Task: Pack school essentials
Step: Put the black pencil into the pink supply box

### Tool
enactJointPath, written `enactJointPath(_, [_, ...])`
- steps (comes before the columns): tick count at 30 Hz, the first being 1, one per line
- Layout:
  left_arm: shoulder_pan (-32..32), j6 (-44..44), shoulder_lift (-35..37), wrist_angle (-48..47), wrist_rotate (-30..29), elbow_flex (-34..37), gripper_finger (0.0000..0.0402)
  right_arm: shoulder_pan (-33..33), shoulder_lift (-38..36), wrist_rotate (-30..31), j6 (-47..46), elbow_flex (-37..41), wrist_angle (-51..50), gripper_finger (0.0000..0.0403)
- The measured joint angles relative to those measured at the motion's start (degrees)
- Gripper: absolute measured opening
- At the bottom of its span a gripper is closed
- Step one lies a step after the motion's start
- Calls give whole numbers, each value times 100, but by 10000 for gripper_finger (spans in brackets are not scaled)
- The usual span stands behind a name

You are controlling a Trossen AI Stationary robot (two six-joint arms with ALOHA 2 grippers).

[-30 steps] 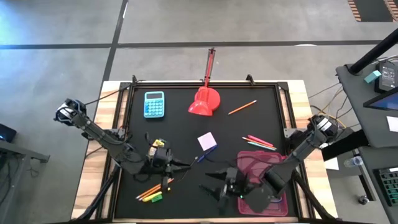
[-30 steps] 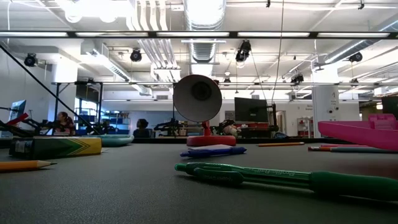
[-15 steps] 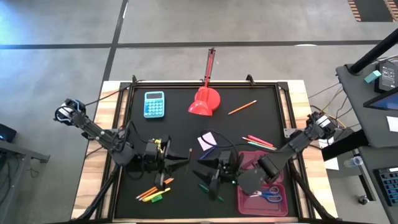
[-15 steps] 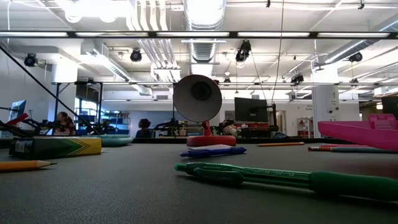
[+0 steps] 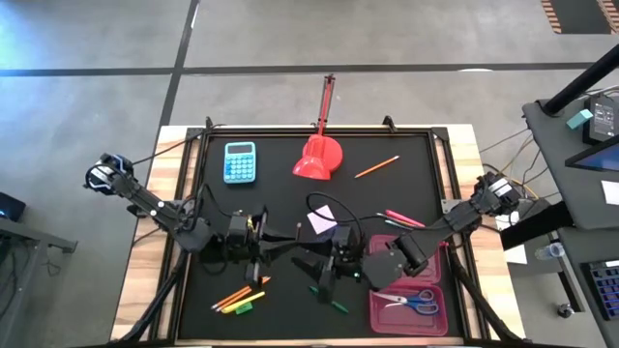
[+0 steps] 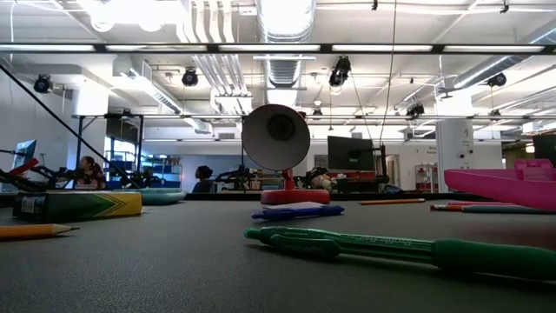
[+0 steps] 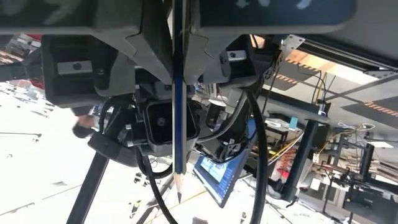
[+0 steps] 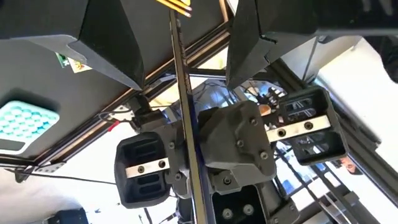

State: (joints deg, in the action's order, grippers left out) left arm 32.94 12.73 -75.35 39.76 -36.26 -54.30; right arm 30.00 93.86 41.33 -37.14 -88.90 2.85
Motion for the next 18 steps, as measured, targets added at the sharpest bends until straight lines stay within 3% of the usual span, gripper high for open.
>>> enactJointPath(6, [-25,4,0,11,21,-11,10,-103,0,3,71,-7,1,198])
enactJointPath(18, [-42,4,-2,-10,8,-11,10,-189,2,-136,73,-7,14,56])
